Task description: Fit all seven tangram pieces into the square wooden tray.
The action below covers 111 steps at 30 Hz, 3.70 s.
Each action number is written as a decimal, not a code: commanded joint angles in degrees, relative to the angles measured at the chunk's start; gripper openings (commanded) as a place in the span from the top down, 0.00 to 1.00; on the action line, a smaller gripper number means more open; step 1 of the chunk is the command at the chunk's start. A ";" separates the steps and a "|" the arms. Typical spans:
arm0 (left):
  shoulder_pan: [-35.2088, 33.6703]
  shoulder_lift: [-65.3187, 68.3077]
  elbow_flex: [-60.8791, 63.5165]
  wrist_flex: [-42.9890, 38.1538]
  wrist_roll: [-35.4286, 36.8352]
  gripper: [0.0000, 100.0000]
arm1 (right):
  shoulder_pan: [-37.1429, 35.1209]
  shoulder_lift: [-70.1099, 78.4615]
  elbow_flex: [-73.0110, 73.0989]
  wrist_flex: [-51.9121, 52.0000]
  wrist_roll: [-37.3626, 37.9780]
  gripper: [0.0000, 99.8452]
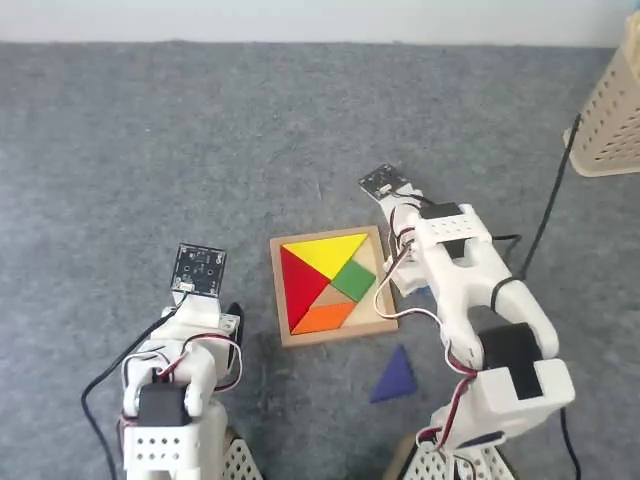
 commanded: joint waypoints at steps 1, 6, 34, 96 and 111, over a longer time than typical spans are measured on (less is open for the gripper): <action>0.00 -0.88 -0.22 0.26 0.44 0.87 | -0.22 -0.75 -0.53 0.22 -1.76 0.95; 0.00 -0.88 -0.22 0.26 0.44 0.87 | -0.22 -8.40 -0.18 3.82 -2.11 0.95; 0.00 -0.88 -0.22 0.26 0.44 0.87 | -0.75 -29.49 10.73 -5.14 -9.93 0.80; 0.00 -0.88 -0.22 0.26 0.44 0.87 | 0.66 3.38 -5.89 -6.20 0.70 0.79; 0.00 -0.88 -0.22 0.26 0.44 0.87 | -2.24 -3.82 4.04 -6.37 0.79 0.81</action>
